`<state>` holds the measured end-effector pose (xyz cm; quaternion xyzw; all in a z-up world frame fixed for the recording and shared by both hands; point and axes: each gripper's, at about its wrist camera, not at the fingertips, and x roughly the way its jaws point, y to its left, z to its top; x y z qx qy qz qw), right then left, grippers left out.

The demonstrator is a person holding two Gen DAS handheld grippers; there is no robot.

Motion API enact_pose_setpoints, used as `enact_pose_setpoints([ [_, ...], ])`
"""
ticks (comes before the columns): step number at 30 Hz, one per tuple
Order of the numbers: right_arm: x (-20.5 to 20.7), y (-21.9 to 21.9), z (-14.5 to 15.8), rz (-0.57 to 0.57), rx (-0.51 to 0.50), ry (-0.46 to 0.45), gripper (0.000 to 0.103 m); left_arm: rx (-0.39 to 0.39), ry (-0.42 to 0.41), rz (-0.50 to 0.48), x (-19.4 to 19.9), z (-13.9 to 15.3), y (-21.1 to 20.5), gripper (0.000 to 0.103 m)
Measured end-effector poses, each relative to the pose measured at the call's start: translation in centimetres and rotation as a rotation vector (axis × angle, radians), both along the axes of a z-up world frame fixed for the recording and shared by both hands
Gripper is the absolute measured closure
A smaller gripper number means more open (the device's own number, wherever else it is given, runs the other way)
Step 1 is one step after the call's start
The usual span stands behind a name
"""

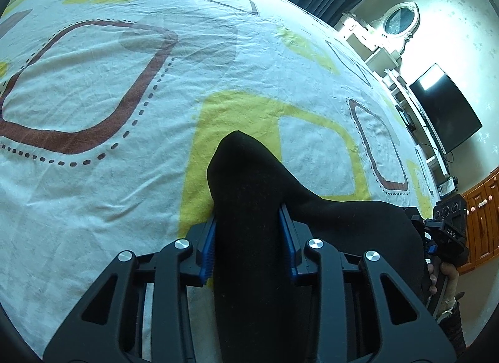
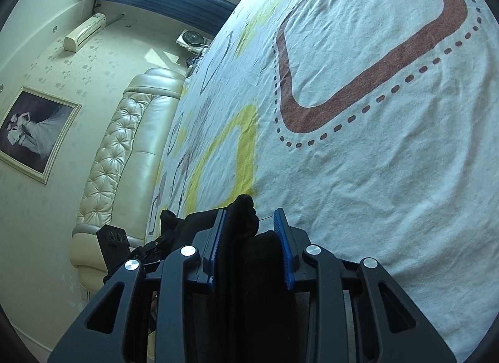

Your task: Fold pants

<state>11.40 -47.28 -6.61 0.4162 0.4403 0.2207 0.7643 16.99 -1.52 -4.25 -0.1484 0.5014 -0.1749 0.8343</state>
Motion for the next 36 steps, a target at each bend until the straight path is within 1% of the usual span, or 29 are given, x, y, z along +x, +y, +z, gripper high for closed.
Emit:
enact_pose_setpoints([
  [6, 0.6, 0.2, 0.1, -0.003, 0.0, -0.008, 0.073, -0.002, -0.006, 0.013, 0.5, 0.4, 0.3, 0.07],
  [13, 2.1, 0.7, 0.2, -0.006, -0.004, -0.01, 0.073, 0.0, -0.01, 0.031, 2.1, 0.6, 0.7, 0.07],
  [19, 4.7, 1.5, 0.7, -0.013, 0.004, -0.021, 0.073, 0.0, -0.017, 0.073, 4.5, 0.9, 1.6, 0.07],
  [26, 8.3, 2.9, 0.9, -0.011, 0.006, -0.023, 0.073, 0.002, -0.004, 0.114, 7.6, 0.4, 3.0, 0.07],
  [31, 9.9, 3.3, 0.5, -0.012, 0.005, -0.017, 0.073, 0.008, 0.004, 0.119, 9.4, 0.1, 3.6, 0.069],
  [36, 10.5, 3.0, -0.6, -0.021, 0.023, 0.005, 0.073, 0.007, 0.019, 0.115, 10.3, -0.4, 3.7, 0.069],
])
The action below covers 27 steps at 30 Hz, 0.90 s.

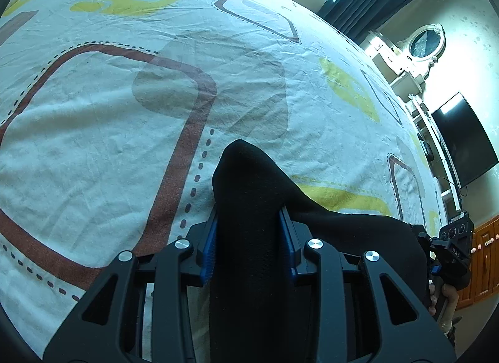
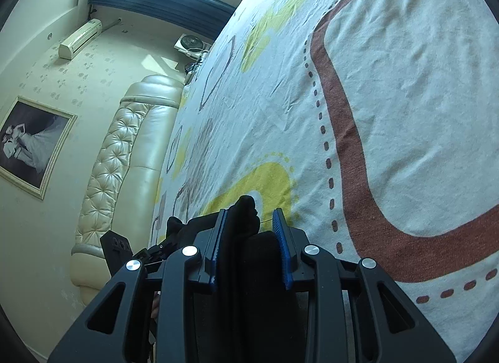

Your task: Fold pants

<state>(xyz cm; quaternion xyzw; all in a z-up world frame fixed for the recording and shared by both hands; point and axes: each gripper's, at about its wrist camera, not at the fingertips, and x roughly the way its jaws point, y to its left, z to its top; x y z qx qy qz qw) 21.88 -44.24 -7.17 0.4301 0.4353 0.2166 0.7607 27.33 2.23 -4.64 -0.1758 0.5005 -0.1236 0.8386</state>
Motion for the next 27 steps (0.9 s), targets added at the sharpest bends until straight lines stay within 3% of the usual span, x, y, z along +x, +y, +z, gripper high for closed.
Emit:
enact_pose_setpoints([
  [7, -0.3, -0.9, -1.0, -0.004, 0.024, 0.018, 0.072, -0.04, 0.025, 0.006, 0.5, -0.7, 0.5, 0.065],
  [10, -0.4, -1.2, -1.2, -0.015, 0.056, 0.039, 0.065, -0.057, 0.035, -0.004, 0.6, -0.9, 1.0, 0.047],
  [11, -0.6, -1.3, -1.2, -0.018, 0.065, 0.041, 0.062, -0.075, 0.033, -0.003, 0.6, -0.9, 1.2, 0.037],
  [14, -1.1, -1.5, -0.4, -0.022, 0.092, 0.035, 0.045, -0.135, 0.025, 0.004, 0.0, -0.7, 2.1, 0.023],
  [16, -1.8, -1.8, 0.1, -0.021, 0.096, 0.032, 0.035, -0.168, 0.033, -0.008, -0.6, -0.6, 2.5, 0.02],
  [18, -2.9, -2.2, 0.5, -0.02, 0.078, 0.034, 0.033, -0.192, 0.037, -0.013, -1.7, -0.5, 3.0, 0.017],
  [27, -11.3, -4.0, 0.1, -0.035, 0.066, 0.049, 0.032, -0.252, 0.055, -0.035, -10.5, -0.8, 4.9, 0.01],
])
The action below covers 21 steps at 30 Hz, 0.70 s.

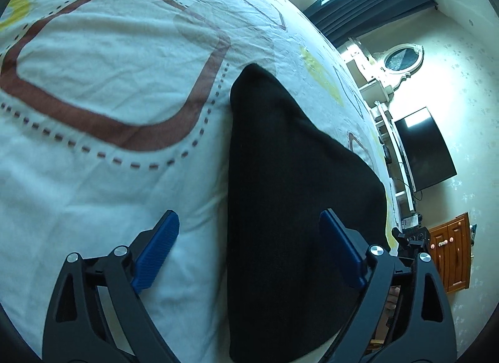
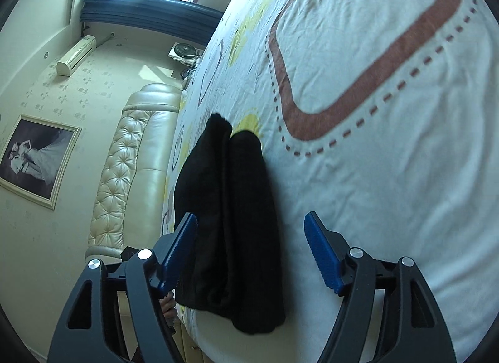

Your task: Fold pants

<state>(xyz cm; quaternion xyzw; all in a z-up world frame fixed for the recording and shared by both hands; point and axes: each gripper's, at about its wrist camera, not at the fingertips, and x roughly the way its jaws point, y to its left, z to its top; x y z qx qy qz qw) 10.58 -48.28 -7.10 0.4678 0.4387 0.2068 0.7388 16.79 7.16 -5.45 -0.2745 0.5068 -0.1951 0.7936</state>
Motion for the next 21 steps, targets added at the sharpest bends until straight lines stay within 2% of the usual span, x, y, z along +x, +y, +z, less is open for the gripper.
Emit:
enact_pose_setpoints([
  [6, -2.7, 2.6, -0.2, 0.058, 0.053, 0.011, 0.026, -0.031, -0.018, 0.008, -4.9, -0.3, -0.2, 0.004],
  [9, -2.6, 3.5, -0.2, 0.044, 0.047, 0.014, 0.022, 0.007, -0.038, -0.016, -5.7, -0.2, -1.5, 0.003],
  [12, -2.1, 4.3, -0.2, 0.055, 0.025, 0.015, 0.021, -0.019, -0.025, -0.003, -5.7, -0.4, -2.0, 0.003],
  [14, -2.1, 4.8, 0.0, 0.07, -0.018, 0.018, 0.023, -0.063, -0.001, 0.009, -5.7, -0.5, -2.0, 0.003],
  [17, -2.3, 5.1, 0.1, 0.076, -0.061, 0.025, 0.032, -0.161, 0.046, 0.014, -5.5, -0.7, -2.1, 0.003],
  [18, -2.3, 4.9, -0.3, 0.073, -0.055, 0.031, 0.042, -0.186, 0.059, 0.015, -5.3, -0.8, -2.2, 0.003],
  [19, -2.3, 4.8, -0.5, 0.069, -0.044, 0.035, 0.048, -0.184, 0.065, 0.017, -5.2, -1.0, -2.3, 0.003],
  [21, -2.7, 4.3, -1.0, 0.061, -0.036, 0.026, 0.053, -0.168, 0.071, 0.001, -5.4, -1.2, -2.5, 0.006],
])
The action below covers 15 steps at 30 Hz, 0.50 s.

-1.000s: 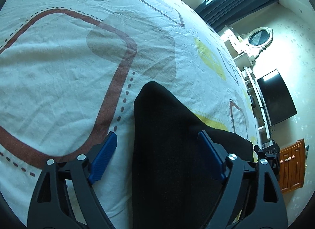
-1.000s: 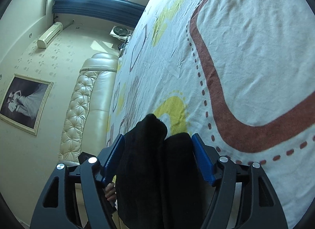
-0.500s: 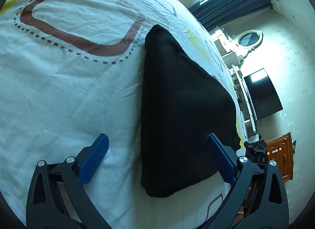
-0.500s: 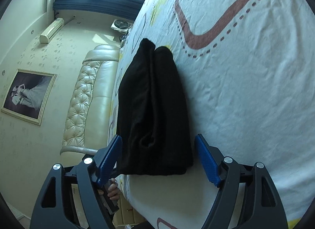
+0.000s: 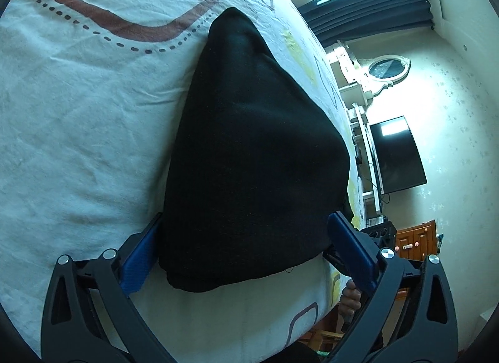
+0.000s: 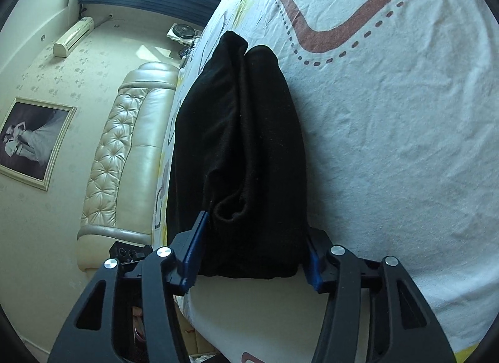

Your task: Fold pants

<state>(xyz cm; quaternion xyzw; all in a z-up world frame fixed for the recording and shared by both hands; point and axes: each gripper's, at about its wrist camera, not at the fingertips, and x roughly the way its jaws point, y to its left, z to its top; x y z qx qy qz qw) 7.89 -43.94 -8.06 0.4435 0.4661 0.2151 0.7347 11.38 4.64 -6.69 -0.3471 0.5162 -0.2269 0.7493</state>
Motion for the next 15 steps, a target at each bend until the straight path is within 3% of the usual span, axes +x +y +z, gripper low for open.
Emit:
enact_pose_setpoints([
  [1, -0.08, -0.1, -0.11, -0.003, 0.003, -0.003, 0.055, 0.024, -0.008, 0.01, -0.12, 0.0, -0.04, 0.012],
  [2, -0.12, -0.21, -0.16, -0.006, 0.007, -0.005, 0.055, 0.063, -0.012, 0.015, -0.16, -0.02, -0.13, 0.033],
  [3, -0.2, -0.22, -0.09, -0.007, 0.009, -0.005, 0.057, 0.114, -0.009, 0.012, -0.1, -0.11, -0.23, 0.043],
  [9, -0.49, -0.6, 0.25, -0.003, 0.024, -0.013, 0.062, 0.148, -0.025, 0.018, -0.31, 0.24, -0.12, 0.058],
  [15, -0.77, -0.83, 0.57, -0.011, 0.033, -0.016, 0.064, 0.185, -0.032, 0.03, -0.12, 0.47, -0.25, 0.064],
])
